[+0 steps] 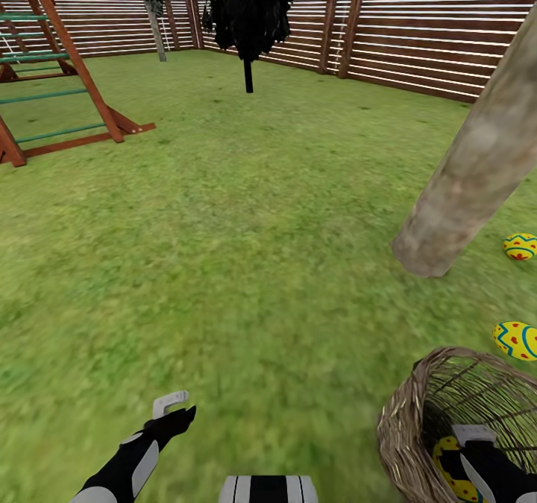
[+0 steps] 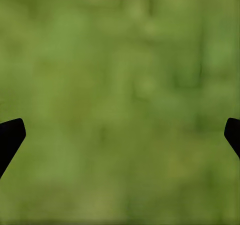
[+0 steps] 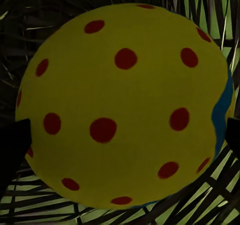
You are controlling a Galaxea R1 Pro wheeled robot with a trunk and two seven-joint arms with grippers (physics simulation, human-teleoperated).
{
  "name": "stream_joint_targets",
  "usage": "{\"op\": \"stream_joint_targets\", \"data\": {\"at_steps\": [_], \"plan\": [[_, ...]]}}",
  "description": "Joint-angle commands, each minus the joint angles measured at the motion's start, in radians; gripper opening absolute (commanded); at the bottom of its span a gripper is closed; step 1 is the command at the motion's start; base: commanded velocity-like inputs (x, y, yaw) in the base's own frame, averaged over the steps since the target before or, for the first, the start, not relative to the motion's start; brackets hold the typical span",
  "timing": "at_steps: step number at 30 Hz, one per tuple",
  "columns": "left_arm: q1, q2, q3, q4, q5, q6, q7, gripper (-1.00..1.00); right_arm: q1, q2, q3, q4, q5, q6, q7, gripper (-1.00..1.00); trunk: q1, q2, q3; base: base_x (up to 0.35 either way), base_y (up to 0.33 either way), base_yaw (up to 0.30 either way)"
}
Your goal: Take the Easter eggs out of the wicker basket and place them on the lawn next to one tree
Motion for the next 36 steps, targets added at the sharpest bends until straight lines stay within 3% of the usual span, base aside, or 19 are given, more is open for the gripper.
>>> {"op": "stream_joint_targets", "data": {"at_steps": [1,29,36], "plan": [[0.0,0.0,0.005,-0.001,0.005,0.004,-0.006,1.0,0.0,0.0,0.008,-0.002,-0.011,0.006,-0.006,-1.0,0.0,0.0,-0.001,0.0,0.0,0.0],[0.0,0.0,0.005,0.02,0.005,0.004,-0.006,1.0,0.0,0.005,0.008,-0.002,-0.009,0.007,-0.007,-1.0,0.0,0.0,-0.001,0.0,0.0,0.0],[0.0,-0.002,0.005,0.021,0.005,0.004,-0.006,1.0,0.0,0.006,0.013,-0.002,-0.006,0.007,-0.009,-1.0,-0.003,0.001,0.026,0.0,0.0,0.0]]}}
